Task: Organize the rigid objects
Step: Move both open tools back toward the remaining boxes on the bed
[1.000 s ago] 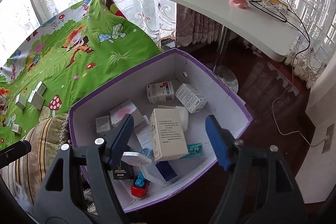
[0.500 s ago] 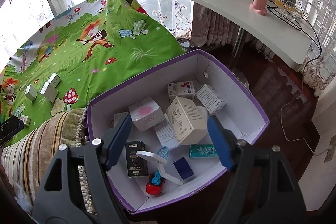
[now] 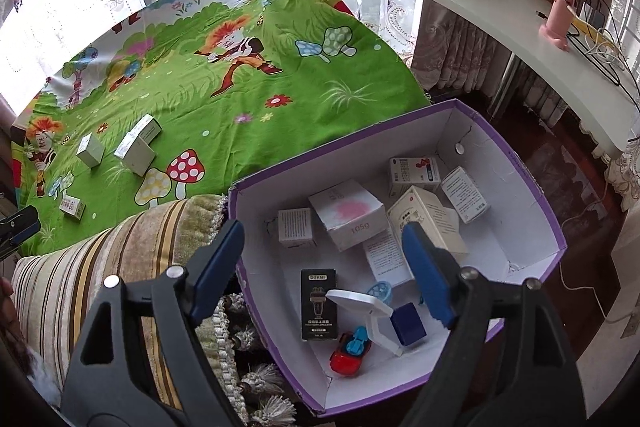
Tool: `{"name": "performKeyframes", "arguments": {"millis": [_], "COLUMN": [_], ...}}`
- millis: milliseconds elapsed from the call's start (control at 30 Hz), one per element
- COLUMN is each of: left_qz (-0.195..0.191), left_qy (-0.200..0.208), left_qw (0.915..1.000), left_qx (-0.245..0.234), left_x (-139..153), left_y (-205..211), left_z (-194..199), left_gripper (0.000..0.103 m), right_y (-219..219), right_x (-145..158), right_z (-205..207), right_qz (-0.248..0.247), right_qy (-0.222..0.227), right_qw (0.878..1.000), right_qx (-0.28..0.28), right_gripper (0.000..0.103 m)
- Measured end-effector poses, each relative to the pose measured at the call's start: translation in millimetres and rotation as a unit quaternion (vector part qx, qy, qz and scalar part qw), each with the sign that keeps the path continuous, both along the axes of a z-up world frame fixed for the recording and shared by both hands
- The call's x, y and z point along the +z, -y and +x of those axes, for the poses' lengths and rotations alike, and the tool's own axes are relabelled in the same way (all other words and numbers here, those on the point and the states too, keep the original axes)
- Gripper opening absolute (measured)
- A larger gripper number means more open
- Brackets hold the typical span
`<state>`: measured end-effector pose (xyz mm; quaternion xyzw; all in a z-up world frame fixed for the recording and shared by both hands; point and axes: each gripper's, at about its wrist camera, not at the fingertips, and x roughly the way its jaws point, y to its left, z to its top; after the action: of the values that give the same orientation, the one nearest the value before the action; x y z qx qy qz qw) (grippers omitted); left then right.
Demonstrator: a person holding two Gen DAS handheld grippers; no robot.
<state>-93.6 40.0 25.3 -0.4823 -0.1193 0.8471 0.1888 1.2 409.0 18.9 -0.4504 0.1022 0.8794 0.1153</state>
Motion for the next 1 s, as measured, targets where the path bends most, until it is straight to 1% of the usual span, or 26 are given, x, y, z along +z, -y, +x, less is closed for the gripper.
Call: {"name": "performKeyframes", "arguments": {"millis": [167,400,533,667,867,1000], "left_qz": [-0.029,-0.085,-0.126,-0.169,-0.194,-0.196], "left_qy": [0.008,0.021,0.024,0.025,0.041,0.048], "left_qw": [0.9995,0.9961,0.9916,0.9841,0.9779,0.9771], "left_qx": [0.012,0.005,-0.017,-0.048,-0.066,-0.066], "left_x": [-7,-21,-31,-41,-55,-61], "left_y": [24,34,30,23,20,21], "left_z": [-10,-33,-48,-59,-75,-82], "left_gripper": [0.083,0.084,0.085,0.085,0.086,0.086], "right_y": [21,57,83,110,134,143], "right_x": [-5,-7,-7,-12,-24,-33], "right_z": [-18,-50,-71,-90,-116,-131], "right_qz": [-0.005,-0.012,-0.009,0.009,0.033,0.034], "right_qy": [0.006,0.005,0.002,0.008,0.022,0.034], "right_qw": [1.0,0.998,0.996,0.991,0.983,0.978], "right_qx": [0.024,0.061,0.09,0.132,0.177,0.202], "right_gripper": [0.085,0.086,0.087,0.088,0.088,0.088]}}
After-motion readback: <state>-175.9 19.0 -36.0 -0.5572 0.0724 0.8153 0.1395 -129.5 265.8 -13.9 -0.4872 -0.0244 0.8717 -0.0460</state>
